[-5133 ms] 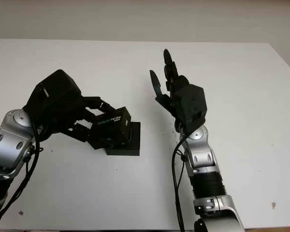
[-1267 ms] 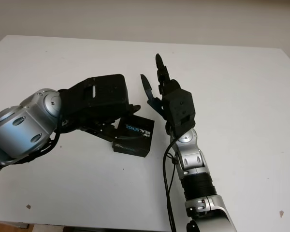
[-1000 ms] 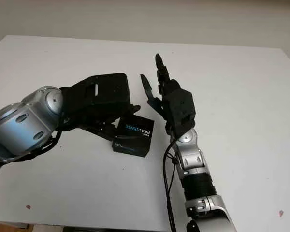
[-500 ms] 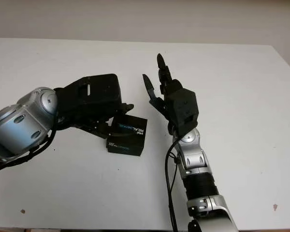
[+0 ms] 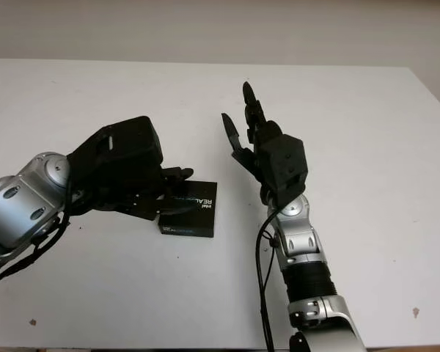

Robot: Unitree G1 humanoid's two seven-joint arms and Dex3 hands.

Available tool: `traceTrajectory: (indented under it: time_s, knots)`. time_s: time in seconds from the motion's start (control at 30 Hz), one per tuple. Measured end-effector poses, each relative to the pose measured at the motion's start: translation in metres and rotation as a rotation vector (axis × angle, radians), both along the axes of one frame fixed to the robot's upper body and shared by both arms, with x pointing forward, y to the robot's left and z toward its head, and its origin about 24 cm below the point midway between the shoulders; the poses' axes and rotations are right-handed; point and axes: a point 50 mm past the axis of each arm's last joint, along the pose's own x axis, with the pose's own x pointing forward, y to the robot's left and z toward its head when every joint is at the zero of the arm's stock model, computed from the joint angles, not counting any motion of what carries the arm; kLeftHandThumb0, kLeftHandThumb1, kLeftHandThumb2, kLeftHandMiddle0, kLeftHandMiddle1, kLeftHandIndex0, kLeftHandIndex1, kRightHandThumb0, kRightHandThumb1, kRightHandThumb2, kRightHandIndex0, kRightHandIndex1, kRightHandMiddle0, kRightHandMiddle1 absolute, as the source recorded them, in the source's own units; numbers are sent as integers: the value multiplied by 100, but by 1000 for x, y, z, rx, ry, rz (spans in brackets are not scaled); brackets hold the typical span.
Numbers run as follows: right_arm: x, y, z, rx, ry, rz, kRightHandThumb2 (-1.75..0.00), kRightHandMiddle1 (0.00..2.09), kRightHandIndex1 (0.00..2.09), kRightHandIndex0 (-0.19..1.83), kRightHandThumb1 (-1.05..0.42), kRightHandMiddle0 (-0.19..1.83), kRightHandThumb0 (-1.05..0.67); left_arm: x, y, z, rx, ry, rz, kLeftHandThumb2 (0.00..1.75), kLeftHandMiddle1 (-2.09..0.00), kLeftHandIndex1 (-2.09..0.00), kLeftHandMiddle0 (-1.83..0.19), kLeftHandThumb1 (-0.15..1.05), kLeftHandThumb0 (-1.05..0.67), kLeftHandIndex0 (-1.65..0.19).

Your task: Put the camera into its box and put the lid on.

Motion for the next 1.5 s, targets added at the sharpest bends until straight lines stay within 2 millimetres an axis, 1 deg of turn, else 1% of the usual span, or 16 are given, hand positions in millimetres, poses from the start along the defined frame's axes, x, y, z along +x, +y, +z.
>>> traceTrajectory:
  time_s: [0.17,0.37,0.47,0.5,0.6,0.67,0.73,0.87,0.93,1.0,1.03,1.1,1.2,1.27,1.37,1.5]
  knots:
    - [0,0,1,7,-11,3,-51,5,5,-6,-105,-5,-77,-1,8,-8,5,-78,-3,49,0,0,19,105,-70,19]
    - [0,-1,2,11,-28,3,-51,5,5,-6,-105,-6,-76,0,25,-11,179,-347,-19,53,0,0,19,105,-65,19]
    - [0,-1,2,14,-28,5,-51,5,5,-6,-105,-6,-76,1,29,-14,231,-425,-32,54,0,0,19,105,-66,19]
    - [0,-1,2,16,-28,5,-51,5,5,-6,-105,-6,-76,2,30,-15,248,-449,-26,57,0,0,19,105,-66,19]
    - [0,-1,2,17,-28,4,-51,5,5,-6,-105,-6,-75,9,34,-15,256,-533,11,54,0,0,19,105,-64,19]
    - [0,-1,2,18,-28,4,-51,5,5,-6,-105,-5,-75,14,36,-14,207,-588,61,51,0,0,19,105,-60,19]
    - [0,-1,2,20,-29,3,-51,5,5,-6,-105,-5,-74,20,41,-10,119,-651,146,53,0,0,19,105,-61,19]
    - [0,-3,3,28,-29,-4,-51,5,5,-7,-105,-5,-74,34,59,-6,-175,-779,347,57,0,0,19,105,-61,19]
    - [1,-4,3,31,-30,-8,-52,5,4,-9,-105,-6,-74,38,66,-6,-270,-830,426,59,0,0,19,105,-64,19]
    - [1,-5,3,30,-29,-2,-54,3,2,-12,-105,-9,-74,40,73,-9,-327,-870,487,64,0,0,19,105,-65,19]
    - [1,-6,3,27,-23,4,-55,3,2,-14,-105,-11,-75,41,76,-10,-353,-886,517,64,0,0,19,105,-64,19]
    - [1,-8,3,16,-2,17,-57,1,0,-18,-105,-15,-77,41,83,-12,-464,-903,581,61,0,0,19,105,-64,19]
    - [1,-9,6,15,12,27,-61,0,0,-19,-105,-19,-78,43,96,-23,-667,-889,675,59,0,0,19,105,-70,19]
    - [0,-10,10,19,9,29,-63,0,0,-19,-105,-19,-78,44,101,-34,-739,-868,722,60,0,0,19,105,-71,19]
    - [0,-10,12,30,15,27,-63,0,0,-19,-105,-19,-77,44,105,-47,-794,-855,753,63,0,0,19,105,-72,19]
    - [-1,-12,11,38,22,20,-64,0,0,-19,-105,-19,-78,44,108,-55,-831,-861,766,60,0,0,19,105,-74,19]
